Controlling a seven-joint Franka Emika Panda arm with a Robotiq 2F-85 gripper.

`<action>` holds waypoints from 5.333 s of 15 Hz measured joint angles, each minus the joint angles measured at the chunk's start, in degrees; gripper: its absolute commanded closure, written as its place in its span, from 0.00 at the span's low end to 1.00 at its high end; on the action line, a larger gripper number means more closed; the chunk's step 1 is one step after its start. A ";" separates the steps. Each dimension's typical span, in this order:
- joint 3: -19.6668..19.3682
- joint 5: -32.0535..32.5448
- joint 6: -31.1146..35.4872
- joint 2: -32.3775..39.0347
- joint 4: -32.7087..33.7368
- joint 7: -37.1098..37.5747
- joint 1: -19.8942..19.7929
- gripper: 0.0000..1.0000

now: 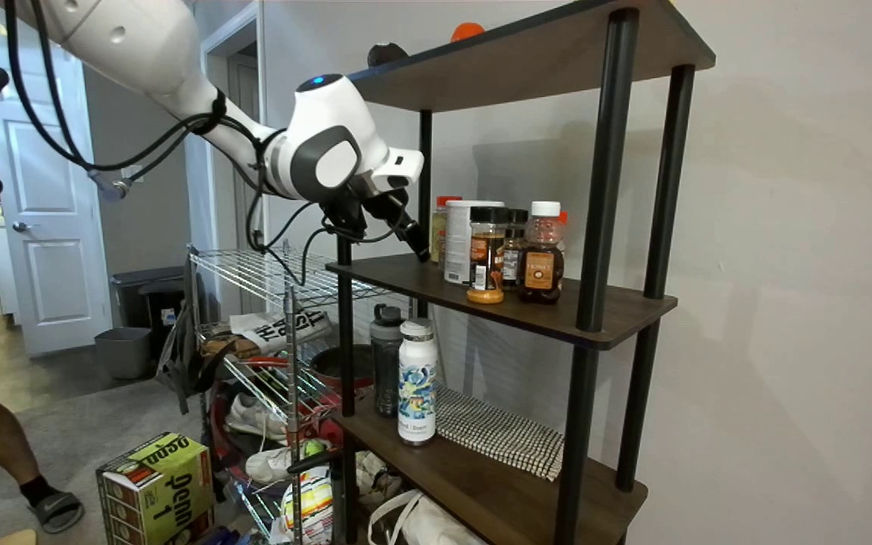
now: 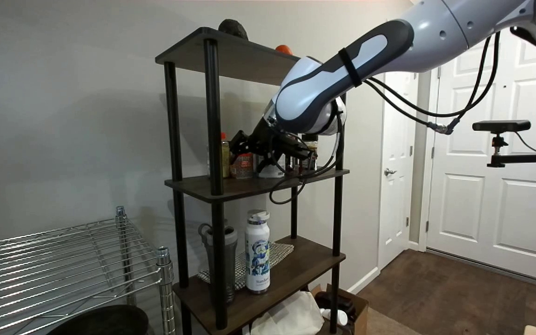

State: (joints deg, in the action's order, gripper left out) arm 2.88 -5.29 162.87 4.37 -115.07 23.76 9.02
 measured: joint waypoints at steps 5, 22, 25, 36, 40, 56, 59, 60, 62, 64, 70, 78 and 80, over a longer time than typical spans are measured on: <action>0.50 -0.02 0.30 0.00 0.01 -0.57 0.00 0.00; -0.03 5.27 3.74 1.08 1.08 -1.17 0.07 0.00; -0.29 7.16 3.73 2.40 2.79 -1.17 0.15 0.00; -0.31 8.74 3.44 6.44 6.99 -1.17 0.50 0.00; -0.33 8.75 3.31 6.99 7.62 -1.17 0.67 0.00; -1.54 11.05 1.89 7.80 9.30 -1.12 2.50 0.00; -1.67 11.15 0.82 8.11 10.22 -1.12 2.56 0.00; -1.72 11.15 0.58 8.29 10.58 -1.12 2.56 0.00; -1.82 11.15 0.09 8.69 11.30 -1.12 2.56 0.00; -1.93 11.15 -0.32 9.15 11.98 -1.12 2.56 0.00; -2.44 11.15 -0.85 9.98 12.83 -1.12 2.56 0.00; -2.90 11.76 -0.92 10.40 12.83 -1.12 3.04 0.00; -2.89 11.76 -0.91 10.46 12.83 -1.12 3.04 0.00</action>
State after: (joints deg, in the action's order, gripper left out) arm -0.01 6.48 161.96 14.83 -102.24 22.64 12.07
